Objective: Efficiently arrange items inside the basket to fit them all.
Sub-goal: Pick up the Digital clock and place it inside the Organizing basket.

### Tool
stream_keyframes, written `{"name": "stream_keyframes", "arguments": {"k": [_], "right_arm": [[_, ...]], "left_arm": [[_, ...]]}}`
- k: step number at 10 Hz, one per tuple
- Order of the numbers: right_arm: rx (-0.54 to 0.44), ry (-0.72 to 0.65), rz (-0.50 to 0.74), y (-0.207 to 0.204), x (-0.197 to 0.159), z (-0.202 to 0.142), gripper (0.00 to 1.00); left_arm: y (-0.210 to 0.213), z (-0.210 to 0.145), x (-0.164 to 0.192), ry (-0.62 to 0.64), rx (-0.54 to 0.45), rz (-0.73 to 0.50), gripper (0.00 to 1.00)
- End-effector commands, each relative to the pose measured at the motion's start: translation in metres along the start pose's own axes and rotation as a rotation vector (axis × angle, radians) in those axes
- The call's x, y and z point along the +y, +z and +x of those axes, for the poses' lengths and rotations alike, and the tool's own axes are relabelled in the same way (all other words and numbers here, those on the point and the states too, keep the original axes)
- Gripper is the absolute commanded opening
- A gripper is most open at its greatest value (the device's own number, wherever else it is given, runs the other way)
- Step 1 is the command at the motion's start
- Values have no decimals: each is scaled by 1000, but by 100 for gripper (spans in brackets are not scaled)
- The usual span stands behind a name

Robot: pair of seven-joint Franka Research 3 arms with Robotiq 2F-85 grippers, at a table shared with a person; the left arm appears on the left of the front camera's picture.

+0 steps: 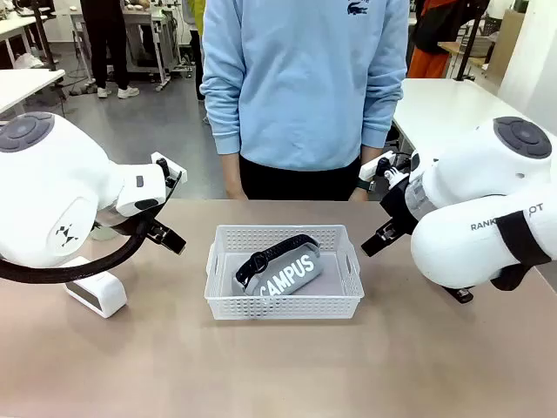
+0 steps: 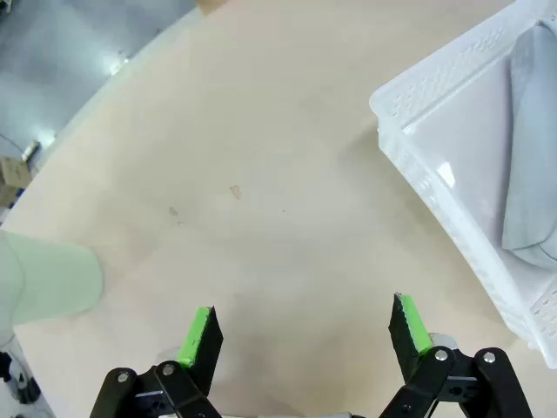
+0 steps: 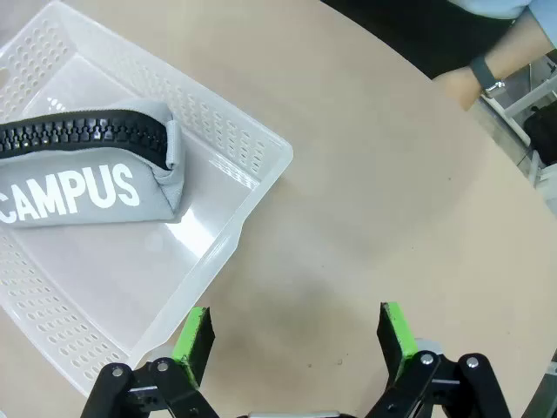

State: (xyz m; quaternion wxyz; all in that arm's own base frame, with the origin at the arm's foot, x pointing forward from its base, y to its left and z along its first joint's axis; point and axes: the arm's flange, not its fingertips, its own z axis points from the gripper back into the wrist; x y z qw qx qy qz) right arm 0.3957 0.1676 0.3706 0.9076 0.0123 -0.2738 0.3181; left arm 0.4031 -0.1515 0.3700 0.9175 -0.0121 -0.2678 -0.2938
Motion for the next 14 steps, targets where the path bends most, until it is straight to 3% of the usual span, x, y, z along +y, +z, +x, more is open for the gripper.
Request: {"name": "stream_keyframes", "arguments": {"k": [1, 14], "right_arm": [[0, 0, 0, 0, 0, 0, 100], [0, 0, 0, 0, 0, 0, 100]], "left_arm": [[0, 0, 0, 0, 0, 0, 100], [0, 0, 0, 0, 0, 0, 100]]}}
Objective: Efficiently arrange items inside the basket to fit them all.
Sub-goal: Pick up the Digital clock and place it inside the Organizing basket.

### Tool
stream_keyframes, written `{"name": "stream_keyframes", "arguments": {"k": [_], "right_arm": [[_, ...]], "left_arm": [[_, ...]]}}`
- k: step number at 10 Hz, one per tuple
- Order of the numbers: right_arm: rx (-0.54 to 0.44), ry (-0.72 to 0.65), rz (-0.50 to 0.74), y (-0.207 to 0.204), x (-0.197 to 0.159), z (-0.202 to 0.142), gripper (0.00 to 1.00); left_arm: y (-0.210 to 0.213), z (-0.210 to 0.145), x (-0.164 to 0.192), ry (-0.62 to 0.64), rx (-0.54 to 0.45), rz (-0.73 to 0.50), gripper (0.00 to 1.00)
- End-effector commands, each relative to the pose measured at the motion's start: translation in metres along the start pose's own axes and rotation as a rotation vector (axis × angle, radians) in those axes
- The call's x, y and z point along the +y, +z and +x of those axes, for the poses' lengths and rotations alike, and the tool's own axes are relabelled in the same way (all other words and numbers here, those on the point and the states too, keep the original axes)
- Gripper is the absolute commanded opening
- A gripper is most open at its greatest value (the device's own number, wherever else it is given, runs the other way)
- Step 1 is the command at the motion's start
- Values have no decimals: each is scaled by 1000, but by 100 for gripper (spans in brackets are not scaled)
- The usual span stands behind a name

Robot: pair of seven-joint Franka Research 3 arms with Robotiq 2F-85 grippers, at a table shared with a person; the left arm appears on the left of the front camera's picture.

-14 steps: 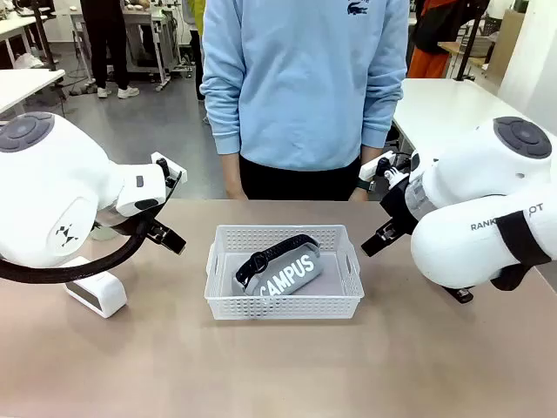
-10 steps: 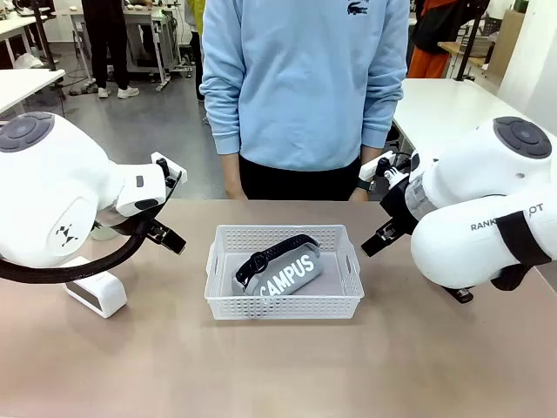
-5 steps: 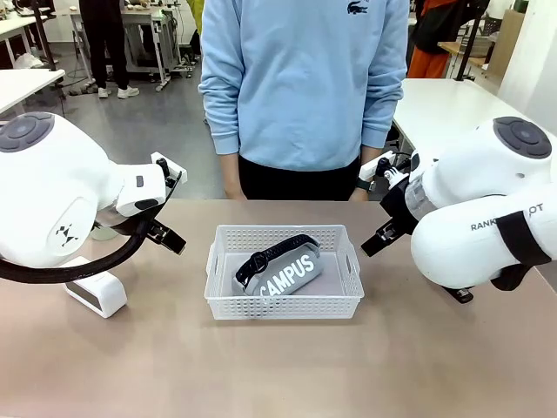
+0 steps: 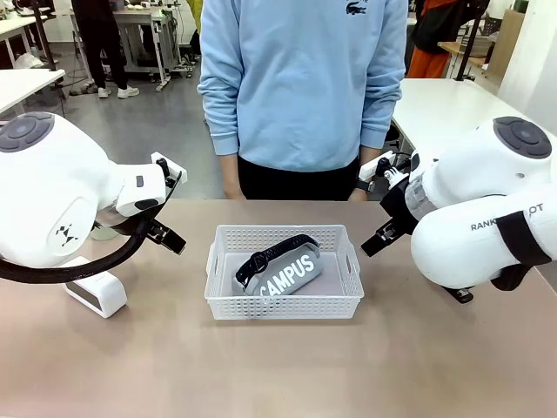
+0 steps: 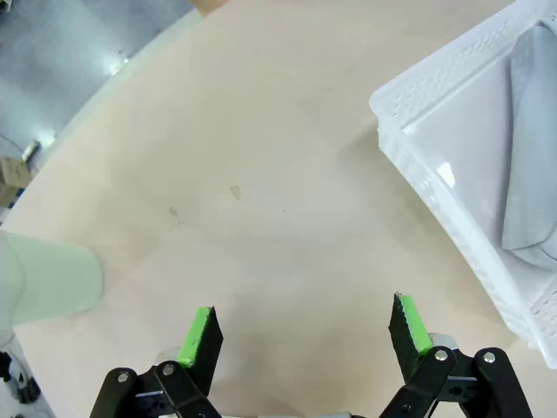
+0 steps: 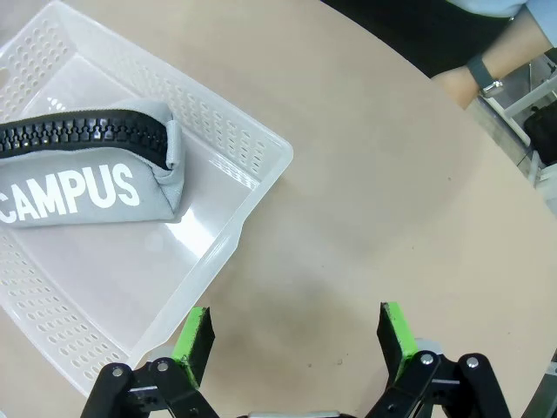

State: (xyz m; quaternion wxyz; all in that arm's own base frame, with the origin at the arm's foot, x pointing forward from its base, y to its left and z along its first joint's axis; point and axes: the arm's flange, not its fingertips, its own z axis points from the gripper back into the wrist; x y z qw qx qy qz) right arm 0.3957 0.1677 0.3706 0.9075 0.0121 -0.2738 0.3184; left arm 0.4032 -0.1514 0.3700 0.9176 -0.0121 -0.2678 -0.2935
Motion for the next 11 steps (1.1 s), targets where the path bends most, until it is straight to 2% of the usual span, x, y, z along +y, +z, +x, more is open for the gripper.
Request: {"name": "stream_keyframes", "arguments": {"k": [1, 3, 4, 6, 7, 8, 9, 11], "right_arm": [[0, -1, 0, 0, 0, 0, 100], [0, 0, 0, 0, 0, 0, 100], [39, -6, -23, 9, -3, 0, 100], [63, -47, 49, 38, -14, -8, 100], [81, -65, 146, 61, -26, -16, 100], [45, -114, 232, 82, -39, -24, 100], [8, -184, 309, 105, -57, -35, 100], [-50, -511, 518, 164, -106, -61, 100]], "left_arm": [[0, 0, 0, -1, 0, 0, 100], [0, 0, 0, 0, 0, 0, 100], [9, -3, -3, 15, 25, -56, 100], [34, -13, -8, 5, 101, -217, 100], [54, -20, -6, 3, 113, -255, 100], [77, -29, -1, -16, 70, -285, 100], [105, -41, 8, -10, -16, -342, 100], [168, -75, 39, -23, -201, -441, 100]]}}
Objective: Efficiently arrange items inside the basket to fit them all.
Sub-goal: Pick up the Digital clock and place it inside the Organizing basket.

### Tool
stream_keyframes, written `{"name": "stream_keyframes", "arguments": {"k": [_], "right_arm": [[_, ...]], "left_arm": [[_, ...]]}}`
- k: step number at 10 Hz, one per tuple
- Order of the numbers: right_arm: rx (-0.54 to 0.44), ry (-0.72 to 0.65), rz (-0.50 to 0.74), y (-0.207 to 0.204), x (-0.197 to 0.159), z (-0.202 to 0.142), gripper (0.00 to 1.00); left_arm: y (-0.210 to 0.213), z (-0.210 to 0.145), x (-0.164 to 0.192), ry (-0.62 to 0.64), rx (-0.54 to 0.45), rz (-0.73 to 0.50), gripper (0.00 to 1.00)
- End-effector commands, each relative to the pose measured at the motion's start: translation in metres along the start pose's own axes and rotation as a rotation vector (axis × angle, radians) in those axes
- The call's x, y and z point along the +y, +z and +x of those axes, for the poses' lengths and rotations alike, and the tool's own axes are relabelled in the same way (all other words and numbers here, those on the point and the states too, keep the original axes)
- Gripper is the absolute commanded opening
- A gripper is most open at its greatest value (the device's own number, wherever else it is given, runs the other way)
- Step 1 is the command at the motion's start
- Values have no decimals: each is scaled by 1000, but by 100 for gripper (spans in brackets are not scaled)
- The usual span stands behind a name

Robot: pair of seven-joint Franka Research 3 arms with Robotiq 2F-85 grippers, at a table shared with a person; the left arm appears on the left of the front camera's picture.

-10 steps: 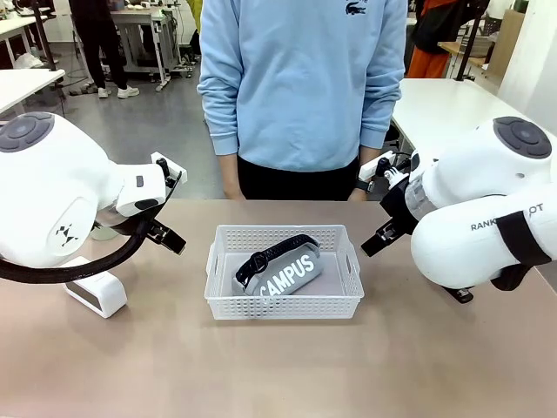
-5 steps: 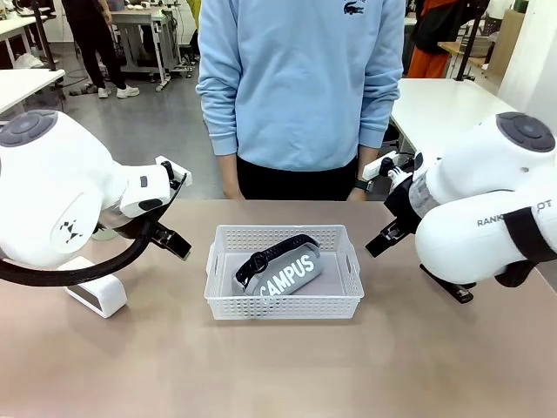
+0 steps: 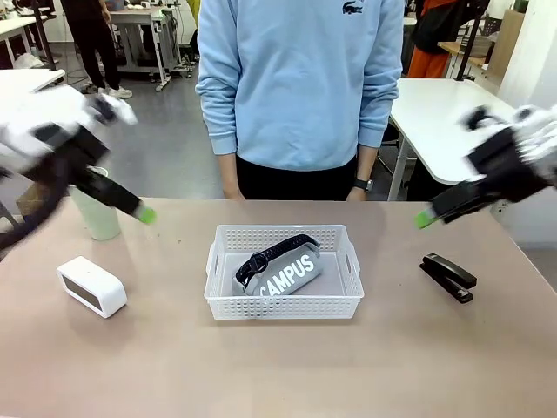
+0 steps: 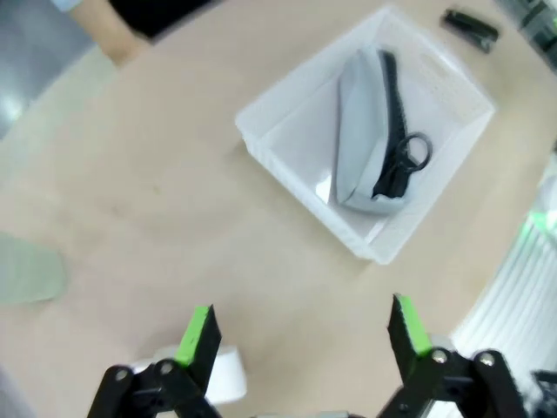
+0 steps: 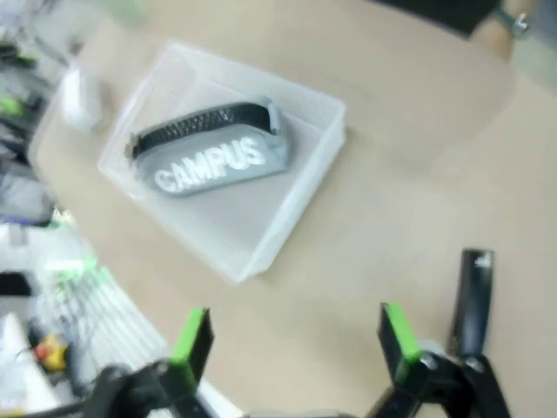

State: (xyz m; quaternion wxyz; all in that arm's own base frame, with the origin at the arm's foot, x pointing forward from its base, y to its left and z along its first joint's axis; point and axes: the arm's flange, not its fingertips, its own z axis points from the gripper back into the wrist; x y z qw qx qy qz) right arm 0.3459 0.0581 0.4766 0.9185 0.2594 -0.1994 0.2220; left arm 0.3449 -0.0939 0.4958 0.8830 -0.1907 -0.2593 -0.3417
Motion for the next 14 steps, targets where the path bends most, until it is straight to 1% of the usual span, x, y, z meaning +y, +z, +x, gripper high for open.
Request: {"name": "stream_keyframes", "arguments": {"k": [1, 2, 3, 4, 5, 6, 8, 9, 11, 12, 13, 14], "right_arm": [[-130, -237, 156, 77, -34, -22, 100], [-190, -339, 198, 108, -50, -33, 100], [-247, -381, 265, 135, -67, -47, 100], [-296, -433, 331, 155, -89, -63, 100], [-362, -488, 390, 173, -115, -85, 100], [-413, -540, 436, 181, -137, -106, 100], [-473, -628, 493, 178, -169, -142, 100], [-484, -660, 512, 170, -179, -157, 100], [-508, -698, 514, 163, -188, -171, 100], [-520, -712, 490, 162, -189, -172, 100], [-490, -715, 511, 165, -189, -175, 100], [-490, -715, 511, 165, -189, -175, 100]], "left_arm": [[60, -82, 6, -11, -173, -131, 100], [86, -101, 19, 28, -246, -157, 100], [106, -122, 32, 83, -319, -158, 100], [122, -148, 43, 145, -378, -132, 100], [134, -181, 63, 249, -466, -155, 100], [140, -214, 87, 368, -553, -186, 100], [135, -261, 121, 528, -660, -262, 100], [124, -270, 127, 569, -677, -291, 100], [106, -276, 133, 628, -719, -336, 100], [102, -272, 133, 672, -712, -317, 100], [101, -263, 131, 679, -687, -282, 100], [141, -286, 176, 673, -700, -322, 100]]}}
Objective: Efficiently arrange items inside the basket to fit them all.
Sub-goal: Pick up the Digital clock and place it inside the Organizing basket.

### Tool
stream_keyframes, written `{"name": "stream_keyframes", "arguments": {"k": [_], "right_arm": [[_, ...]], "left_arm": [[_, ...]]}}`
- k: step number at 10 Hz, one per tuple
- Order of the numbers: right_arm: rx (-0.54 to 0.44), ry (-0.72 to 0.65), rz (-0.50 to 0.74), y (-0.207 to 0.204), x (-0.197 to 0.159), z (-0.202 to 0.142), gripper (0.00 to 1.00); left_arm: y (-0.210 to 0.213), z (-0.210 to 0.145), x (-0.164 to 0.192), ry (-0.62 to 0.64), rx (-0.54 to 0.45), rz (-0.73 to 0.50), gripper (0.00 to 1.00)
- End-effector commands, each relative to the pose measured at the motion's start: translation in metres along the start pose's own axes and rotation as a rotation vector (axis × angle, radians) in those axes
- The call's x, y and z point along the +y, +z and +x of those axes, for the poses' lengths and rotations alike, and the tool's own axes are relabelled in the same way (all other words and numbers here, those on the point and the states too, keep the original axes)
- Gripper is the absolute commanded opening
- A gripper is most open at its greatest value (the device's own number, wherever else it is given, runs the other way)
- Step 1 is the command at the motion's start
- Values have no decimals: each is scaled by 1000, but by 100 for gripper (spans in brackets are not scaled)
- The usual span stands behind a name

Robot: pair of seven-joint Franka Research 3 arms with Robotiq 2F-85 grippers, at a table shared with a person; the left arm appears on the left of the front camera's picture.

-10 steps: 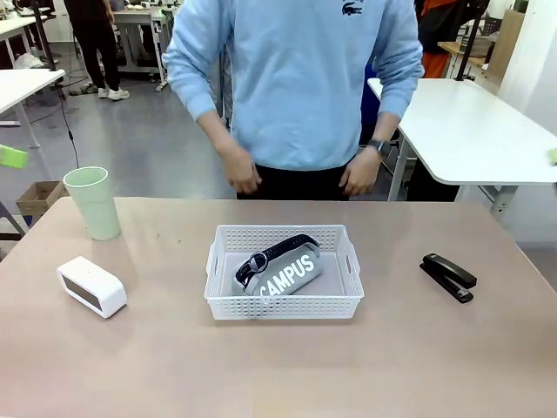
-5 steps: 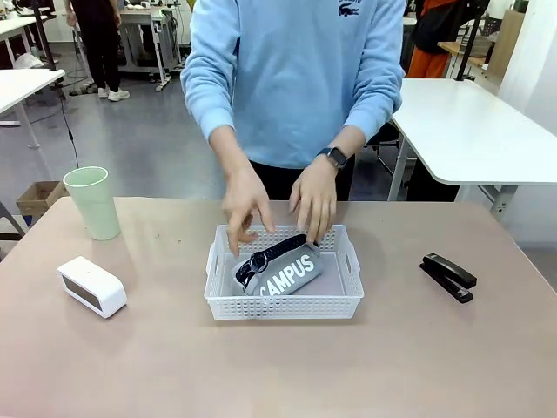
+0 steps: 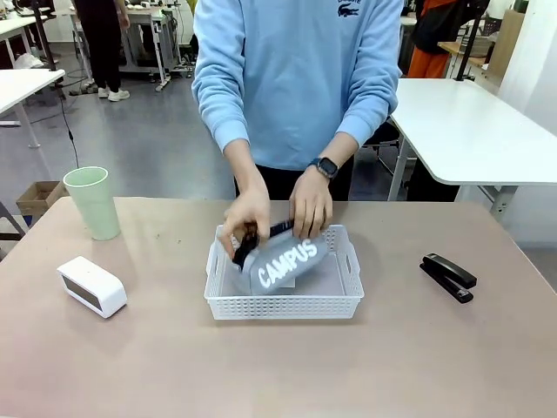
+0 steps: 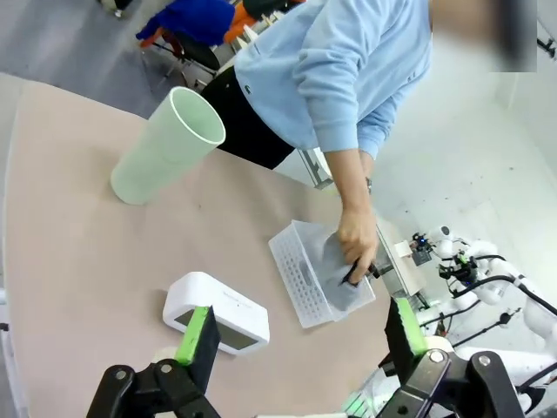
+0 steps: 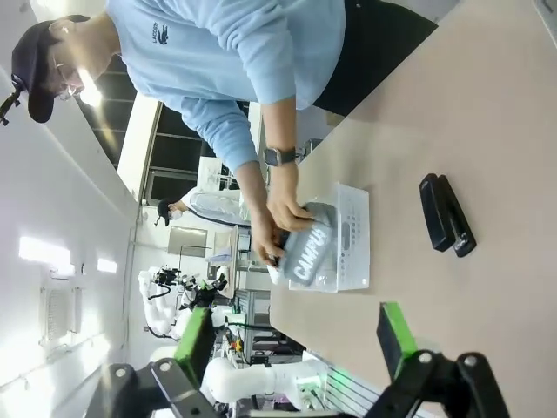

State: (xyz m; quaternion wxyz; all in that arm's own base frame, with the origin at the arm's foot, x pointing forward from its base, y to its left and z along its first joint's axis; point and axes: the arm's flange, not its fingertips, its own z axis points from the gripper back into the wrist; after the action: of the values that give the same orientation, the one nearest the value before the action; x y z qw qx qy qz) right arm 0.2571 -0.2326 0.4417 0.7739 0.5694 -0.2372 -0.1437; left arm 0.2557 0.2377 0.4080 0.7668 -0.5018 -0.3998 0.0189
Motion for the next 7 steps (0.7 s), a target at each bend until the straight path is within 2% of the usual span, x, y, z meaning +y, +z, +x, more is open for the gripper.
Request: {"name": "stream_keyframes", "arguments": {"k": [1, 7], "right_arm": [[-3, 27, 17, 3, 7, 1, 100], [-3, 27, 17, 3, 7, 1, 100]], "left_arm": [[15, -4, -4, -23, -6, -8, 100], [15, -4, -4, -23, -6, -8, 100]]}}
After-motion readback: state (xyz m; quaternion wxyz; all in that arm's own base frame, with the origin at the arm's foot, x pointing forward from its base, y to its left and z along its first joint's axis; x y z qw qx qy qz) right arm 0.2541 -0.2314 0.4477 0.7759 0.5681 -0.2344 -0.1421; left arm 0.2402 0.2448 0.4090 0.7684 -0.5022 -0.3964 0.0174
